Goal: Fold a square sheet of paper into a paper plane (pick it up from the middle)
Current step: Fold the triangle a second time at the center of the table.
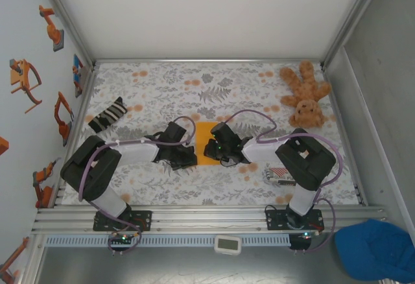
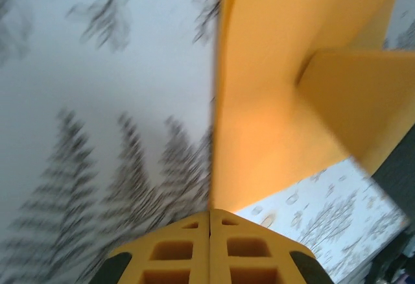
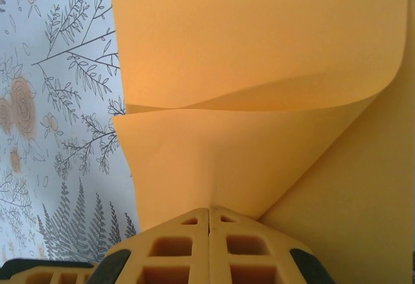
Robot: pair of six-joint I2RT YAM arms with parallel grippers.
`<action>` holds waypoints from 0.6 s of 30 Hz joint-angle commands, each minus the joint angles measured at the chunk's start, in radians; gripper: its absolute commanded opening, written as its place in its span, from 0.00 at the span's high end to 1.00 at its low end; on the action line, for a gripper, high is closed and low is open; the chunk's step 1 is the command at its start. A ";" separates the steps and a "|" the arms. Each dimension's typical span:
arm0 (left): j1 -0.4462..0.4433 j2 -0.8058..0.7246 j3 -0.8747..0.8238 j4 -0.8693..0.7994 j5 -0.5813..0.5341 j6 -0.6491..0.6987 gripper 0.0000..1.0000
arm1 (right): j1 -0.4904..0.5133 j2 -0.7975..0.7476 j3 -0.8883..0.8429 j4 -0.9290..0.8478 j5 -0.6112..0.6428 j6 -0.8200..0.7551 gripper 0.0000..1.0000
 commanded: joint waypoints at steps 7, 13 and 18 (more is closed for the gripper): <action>0.010 -0.104 0.035 0.015 -0.008 -0.021 0.96 | -0.001 0.032 -0.023 -0.095 0.049 0.005 1.00; 0.010 0.052 0.080 0.110 0.011 -0.044 1.00 | -0.003 0.021 -0.037 -0.051 0.033 0.008 1.00; 0.015 0.098 0.051 0.107 -0.006 -0.047 1.00 | -0.003 -0.013 -0.046 -0.030 0.038 0.002 1.00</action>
